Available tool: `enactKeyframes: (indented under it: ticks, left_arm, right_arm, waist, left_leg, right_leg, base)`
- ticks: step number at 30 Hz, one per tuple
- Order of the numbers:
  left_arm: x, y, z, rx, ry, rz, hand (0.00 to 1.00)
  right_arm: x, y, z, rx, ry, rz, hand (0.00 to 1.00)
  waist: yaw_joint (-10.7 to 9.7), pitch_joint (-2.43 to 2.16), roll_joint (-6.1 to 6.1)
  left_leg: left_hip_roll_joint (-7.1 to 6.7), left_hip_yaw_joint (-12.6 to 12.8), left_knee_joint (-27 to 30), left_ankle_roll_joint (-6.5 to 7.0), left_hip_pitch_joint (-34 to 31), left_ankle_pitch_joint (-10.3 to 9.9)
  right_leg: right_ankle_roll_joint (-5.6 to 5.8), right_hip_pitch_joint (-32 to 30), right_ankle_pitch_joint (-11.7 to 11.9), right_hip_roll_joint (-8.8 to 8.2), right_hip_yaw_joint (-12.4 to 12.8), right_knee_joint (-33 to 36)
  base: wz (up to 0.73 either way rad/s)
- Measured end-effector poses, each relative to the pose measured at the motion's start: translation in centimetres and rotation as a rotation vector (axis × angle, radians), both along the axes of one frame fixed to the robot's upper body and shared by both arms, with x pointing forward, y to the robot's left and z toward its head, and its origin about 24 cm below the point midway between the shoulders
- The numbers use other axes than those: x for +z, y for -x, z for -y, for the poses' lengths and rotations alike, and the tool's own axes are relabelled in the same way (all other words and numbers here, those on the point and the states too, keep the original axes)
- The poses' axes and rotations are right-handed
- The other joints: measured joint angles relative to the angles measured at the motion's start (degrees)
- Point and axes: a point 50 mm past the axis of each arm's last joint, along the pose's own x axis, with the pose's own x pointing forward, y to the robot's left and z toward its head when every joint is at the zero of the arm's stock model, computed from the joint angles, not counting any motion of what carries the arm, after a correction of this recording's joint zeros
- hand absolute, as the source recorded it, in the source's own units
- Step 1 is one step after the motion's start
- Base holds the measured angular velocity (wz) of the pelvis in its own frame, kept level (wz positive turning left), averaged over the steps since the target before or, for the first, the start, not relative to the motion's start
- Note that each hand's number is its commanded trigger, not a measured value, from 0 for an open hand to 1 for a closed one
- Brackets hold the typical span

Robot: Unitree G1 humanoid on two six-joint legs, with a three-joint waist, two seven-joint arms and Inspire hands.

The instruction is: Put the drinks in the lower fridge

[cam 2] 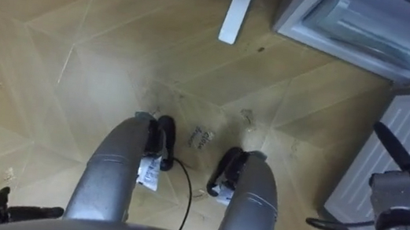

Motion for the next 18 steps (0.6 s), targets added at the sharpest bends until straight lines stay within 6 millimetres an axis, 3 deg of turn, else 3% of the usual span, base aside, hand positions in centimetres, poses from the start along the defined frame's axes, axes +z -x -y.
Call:
enactKeyframes:
  ticks: [5,9,11,15,18]
  left_arm:
    - [-0.1,-0.6,0.3,-0.008,0.01,0.008,0.0]
    - [-0.1,-0.8,0.4,-0.016,0.019,0.011,0.0]
    - [-0.1,-1.1,0.3,-0.023,0.019,0.017,0.0]
    - [-0.1,-1.6,0.4,-0.03,0.029,0.024,0.0]
    - [-0.1,-1.6,0.3,-0.03,0.03,0.019,0.0]
  right_arm:
    - [1.8,-3.0,-0.3,0.038,-0.002,0.118,0.0]
    - [4.2,-6.2,-0.8,0.101,0.0,0.268,0.0]
    - [5.5,-7.5,-0.8,0.128,0.012,0.329,0.0]
    - [8.8,-10.1,-0.7,0.165,0.031,0.468,0.0]
    - [10.9,-11.7,-1.1,0.188,0.032,0.553,0.0]
  waist:
    - [0.01,0.11,0.61]
    - [0.32,0.27,1.12]
    - [0.43,0.3,1.08]
    - [0.31,0.79,0.35]
    - [0.08,0.8,0.33]
  left_leg:
    - [0.1,0.83,1.96,0.54,-2.29,-0.46]
    - [1.32,1.66,7.06,0.66,-4.7,-2.6]
    - [1.71,1.69,9.45,0.68,-6.62,-3.37]
    - [2.31,2.64,14.54,1.02,-10.55,-5.04]
    - [2.96,2.71,17.5,1.52,-13.14,-5.88]
  right_leg:
    - [-0.19,-3.58,-0.34,-0.64,1.32,2.98]
    - [-0.51,-6.91,-2.13,-0.76,2.87,8.16]
    - [-0.92,-8.95,-2.9,-1.18,3.08,10.76]
    - [-0.75,-14.27,-4.54,-1.32,5.45,16.58]
    - [-1.12,-16.98,-5.05,-1.54,5.75,19.3]
  base:
    - [-0.07]
    - [-0.12]
    - [-0.02]
    - [-0.04]
    - [-0.07]
